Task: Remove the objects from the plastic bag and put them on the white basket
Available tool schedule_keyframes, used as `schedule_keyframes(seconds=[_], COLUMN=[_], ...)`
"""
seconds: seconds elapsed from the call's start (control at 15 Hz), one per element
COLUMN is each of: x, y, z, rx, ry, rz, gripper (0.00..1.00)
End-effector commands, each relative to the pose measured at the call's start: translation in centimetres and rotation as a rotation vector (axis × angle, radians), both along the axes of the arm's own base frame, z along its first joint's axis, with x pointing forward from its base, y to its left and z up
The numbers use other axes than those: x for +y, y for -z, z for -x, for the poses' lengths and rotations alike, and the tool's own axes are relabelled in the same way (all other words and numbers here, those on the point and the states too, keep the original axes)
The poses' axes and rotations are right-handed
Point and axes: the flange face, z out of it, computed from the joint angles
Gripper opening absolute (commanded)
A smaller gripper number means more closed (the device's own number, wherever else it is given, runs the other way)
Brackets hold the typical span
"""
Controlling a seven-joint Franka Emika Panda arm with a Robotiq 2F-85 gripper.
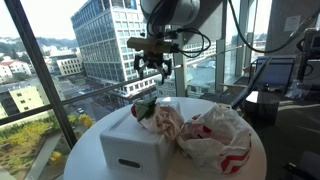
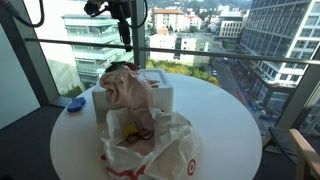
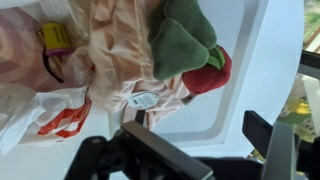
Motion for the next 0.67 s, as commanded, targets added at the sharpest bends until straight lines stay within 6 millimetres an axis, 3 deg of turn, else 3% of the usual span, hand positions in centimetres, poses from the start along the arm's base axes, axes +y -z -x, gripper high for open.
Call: schedule_keyframes(seconds=[0.0, 0.33, 0.6], x=[-4.7, -11.6, -14.6], y=[2.7, 11.0, 17.1], z=[5.7, 11.0, 13.0], rx=[0.132, 0.257, 0.318], ry=[0.074, 0.245, 0.304], rz=[-0.058, -0.168, -0.232], gripper=[1.0, 1.0, 1.0])
